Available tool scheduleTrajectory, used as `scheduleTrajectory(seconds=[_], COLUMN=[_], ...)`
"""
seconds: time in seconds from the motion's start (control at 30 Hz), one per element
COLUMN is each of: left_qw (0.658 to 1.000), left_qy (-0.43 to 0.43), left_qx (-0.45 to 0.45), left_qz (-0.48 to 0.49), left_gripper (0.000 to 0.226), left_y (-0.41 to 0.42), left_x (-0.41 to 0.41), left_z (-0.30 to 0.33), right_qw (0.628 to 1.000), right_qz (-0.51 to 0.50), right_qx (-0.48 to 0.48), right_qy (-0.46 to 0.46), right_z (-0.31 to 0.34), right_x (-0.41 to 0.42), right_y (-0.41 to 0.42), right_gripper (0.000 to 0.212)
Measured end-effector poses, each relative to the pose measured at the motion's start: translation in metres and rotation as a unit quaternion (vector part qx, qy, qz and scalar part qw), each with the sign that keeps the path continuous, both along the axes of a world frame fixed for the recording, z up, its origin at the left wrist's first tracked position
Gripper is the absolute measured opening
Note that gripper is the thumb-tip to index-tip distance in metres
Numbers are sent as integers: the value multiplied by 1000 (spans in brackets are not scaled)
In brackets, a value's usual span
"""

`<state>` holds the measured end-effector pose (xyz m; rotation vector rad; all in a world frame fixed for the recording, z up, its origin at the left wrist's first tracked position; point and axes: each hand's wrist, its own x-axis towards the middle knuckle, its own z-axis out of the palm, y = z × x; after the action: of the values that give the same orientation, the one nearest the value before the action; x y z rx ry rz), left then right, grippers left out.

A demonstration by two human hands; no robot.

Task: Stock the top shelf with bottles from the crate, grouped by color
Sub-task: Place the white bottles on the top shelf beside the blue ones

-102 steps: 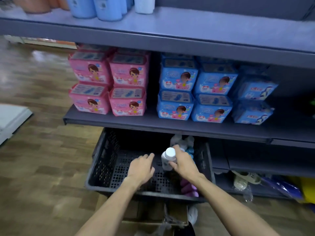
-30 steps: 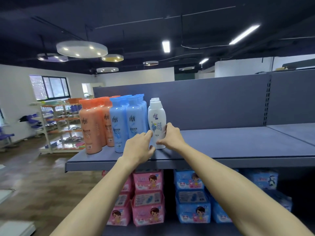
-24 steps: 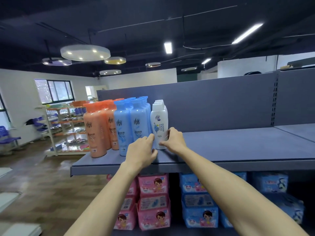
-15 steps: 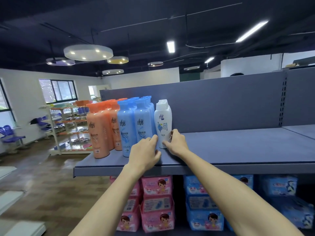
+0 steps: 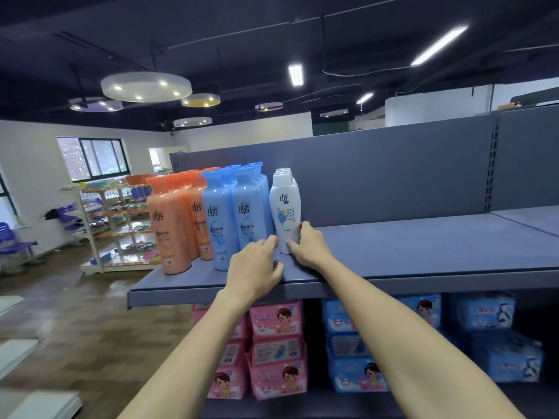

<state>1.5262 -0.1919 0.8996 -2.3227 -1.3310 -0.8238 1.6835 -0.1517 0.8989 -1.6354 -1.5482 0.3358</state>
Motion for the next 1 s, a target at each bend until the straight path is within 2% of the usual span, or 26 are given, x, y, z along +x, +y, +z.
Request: scheduleTrajectory(seconds=[0.13,0.27,0.33,0.43,0.57,0.63,0.8,1.0], left_qw=[1000,1000,1000,1000,993,988,978,973], left_qy=[-4,4,2,-5,-4,21,76,98], left_qx=[-1,5,3,3,28,35,5,-39], left_qz=[-7,-8,-9,-29,-115,-146,-194,-205], left_gripper=[26,25,25,24,22,19,21,21], left_y=[-13,-22,-26,-36,-54,-61,-71,-79], left_x=[-4,-11,-11,-1,26,42,82,114], left_z=[2,9,10,6,-18,-36,-92,-150], right_qw=[1000,998,998,997,993,987,951,954], right_qz=[-20,-43,-37,-19,22,31,30,3], right_qx=[0,41,52,70,112,143,191,114], right_qy=[-8,34,15,-23,-18,-63,-242,-278], right_z=[4,7,7,6,-20,-45,-96,-151], right_x=[-5,-6,-1,13,40,57,95,124], right_y=[-12,-29,-42,-67,-127,-159,-199,-224], right_gripper=[35,58,67,64,49,44,45,48])
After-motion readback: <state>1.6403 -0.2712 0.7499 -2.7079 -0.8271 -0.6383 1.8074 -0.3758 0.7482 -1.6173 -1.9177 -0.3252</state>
